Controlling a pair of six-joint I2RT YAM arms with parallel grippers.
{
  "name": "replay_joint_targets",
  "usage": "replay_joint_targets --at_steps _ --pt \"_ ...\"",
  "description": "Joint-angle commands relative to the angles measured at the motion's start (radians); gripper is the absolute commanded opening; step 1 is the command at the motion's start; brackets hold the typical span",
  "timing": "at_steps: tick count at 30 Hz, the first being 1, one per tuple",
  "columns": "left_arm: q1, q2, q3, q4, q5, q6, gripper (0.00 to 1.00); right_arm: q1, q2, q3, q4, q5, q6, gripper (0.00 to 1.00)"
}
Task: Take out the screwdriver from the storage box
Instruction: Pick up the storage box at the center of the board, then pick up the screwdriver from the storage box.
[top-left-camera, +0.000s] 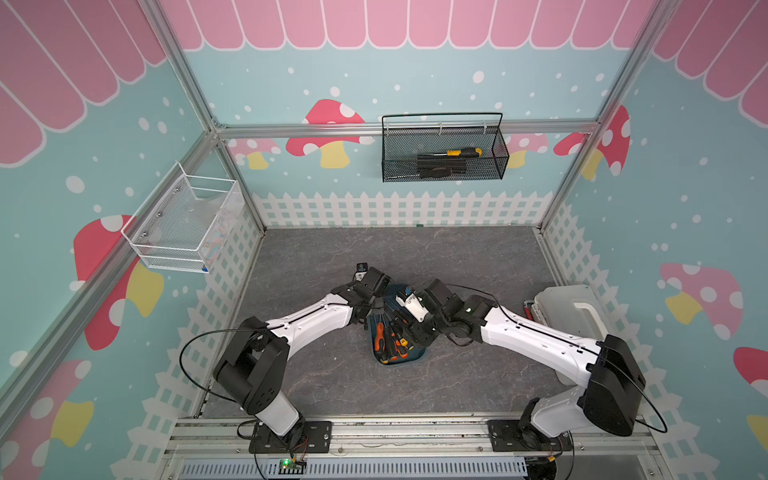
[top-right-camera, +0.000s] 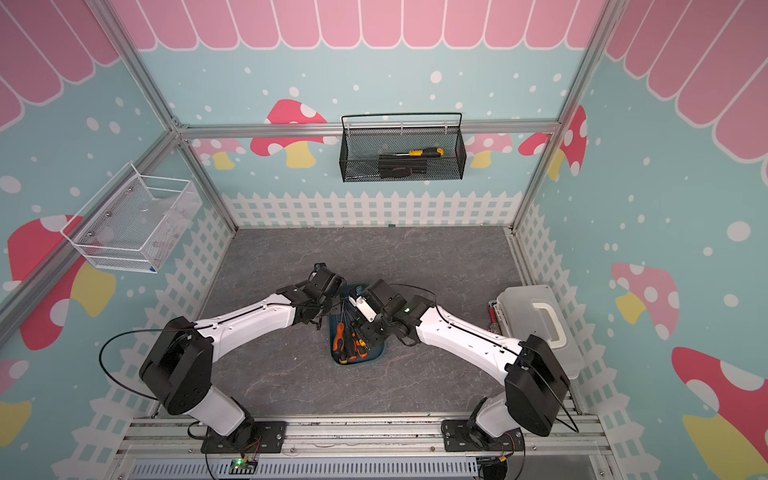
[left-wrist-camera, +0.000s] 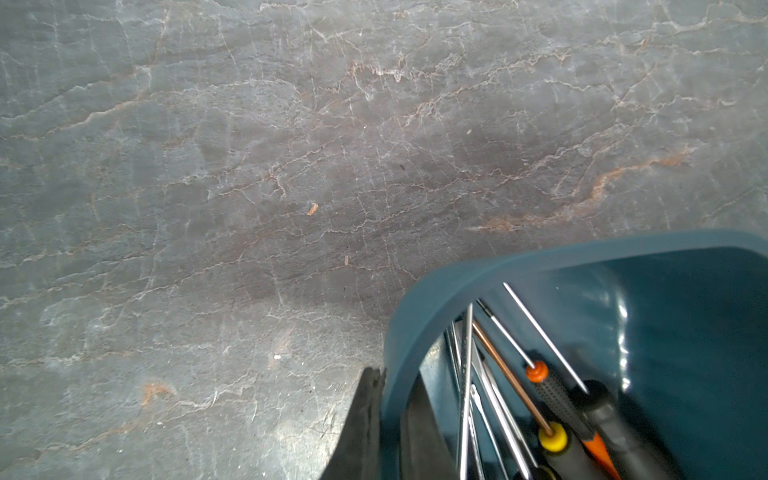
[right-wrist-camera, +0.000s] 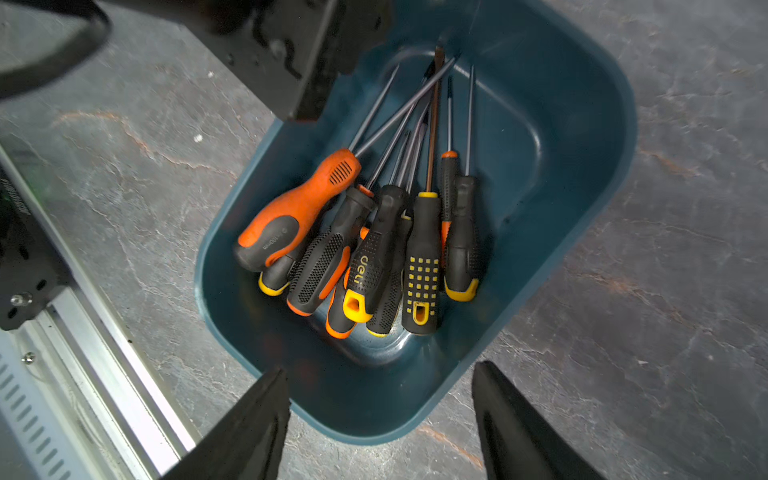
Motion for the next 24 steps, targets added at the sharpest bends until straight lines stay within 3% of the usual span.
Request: replay_joint_targets --at_steps 1,12,24 --pt "0.002 -0.054 -0.009 0.066 -0.025 -0.026 0.0 0.007 0.024 0.006 0.043 -0.011 0.004 0.71" --pt "0.001 -0.077 -0.032 0.083 -0.011 -0.041 0.0 0.026 0.135 0.038 0.092 -0.041 0.015 0.6" --pt "0.001 -0.084 -0.048 0.1 -0.006 -0.05 0.0 0.03 0.227 0.059 0.116 -0.033 0.018 0.38"
